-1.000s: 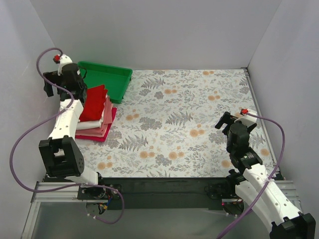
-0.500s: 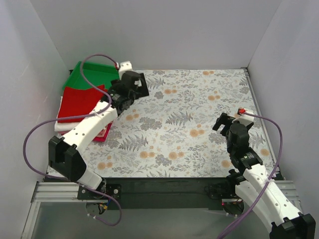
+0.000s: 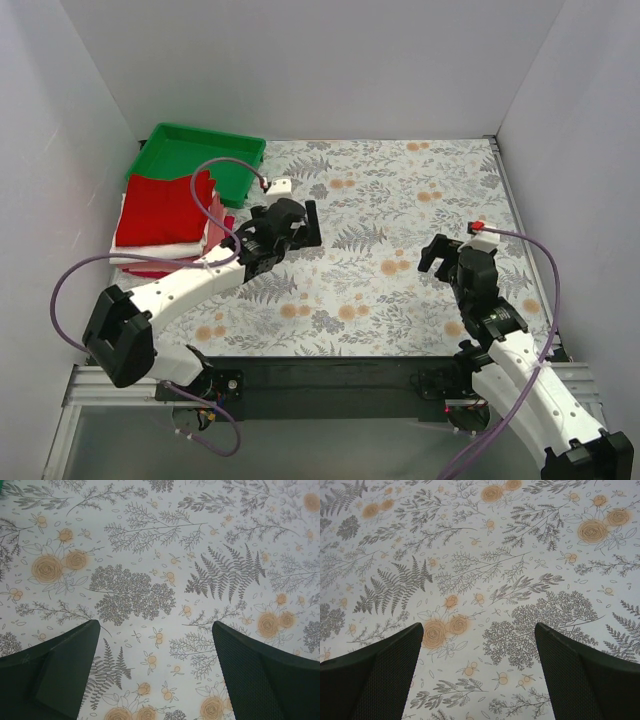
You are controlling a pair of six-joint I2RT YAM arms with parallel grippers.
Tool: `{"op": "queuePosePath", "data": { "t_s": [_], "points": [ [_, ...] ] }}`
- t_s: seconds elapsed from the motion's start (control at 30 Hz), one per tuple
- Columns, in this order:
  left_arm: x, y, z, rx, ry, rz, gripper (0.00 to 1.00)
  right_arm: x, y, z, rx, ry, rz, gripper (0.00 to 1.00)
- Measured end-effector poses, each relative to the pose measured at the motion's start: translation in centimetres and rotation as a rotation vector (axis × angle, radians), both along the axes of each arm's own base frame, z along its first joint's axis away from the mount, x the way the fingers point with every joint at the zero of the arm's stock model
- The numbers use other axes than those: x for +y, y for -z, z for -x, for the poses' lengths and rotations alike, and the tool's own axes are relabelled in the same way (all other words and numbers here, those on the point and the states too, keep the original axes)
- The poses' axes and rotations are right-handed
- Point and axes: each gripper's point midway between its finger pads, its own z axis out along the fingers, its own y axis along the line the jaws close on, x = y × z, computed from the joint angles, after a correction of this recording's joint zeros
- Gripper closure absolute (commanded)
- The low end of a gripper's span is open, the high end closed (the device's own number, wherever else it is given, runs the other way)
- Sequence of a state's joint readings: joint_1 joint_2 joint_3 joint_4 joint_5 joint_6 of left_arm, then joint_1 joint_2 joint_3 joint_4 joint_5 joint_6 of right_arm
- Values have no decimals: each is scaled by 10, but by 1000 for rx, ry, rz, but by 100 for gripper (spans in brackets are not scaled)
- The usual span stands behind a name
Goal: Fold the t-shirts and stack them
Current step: Reset both grippers
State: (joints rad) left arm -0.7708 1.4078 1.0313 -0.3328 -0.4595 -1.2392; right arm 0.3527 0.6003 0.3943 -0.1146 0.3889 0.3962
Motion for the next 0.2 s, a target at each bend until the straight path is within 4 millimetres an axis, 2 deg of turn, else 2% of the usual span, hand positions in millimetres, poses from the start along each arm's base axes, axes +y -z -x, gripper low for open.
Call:
{"op": "queuePosePath", "data": {
  "t_s": [0.2],
  "points": [
    [5, -29, 0, -78, -22, 69, 5, -1, -6, 3, -21, -3, -11, 2]
  ]
}}
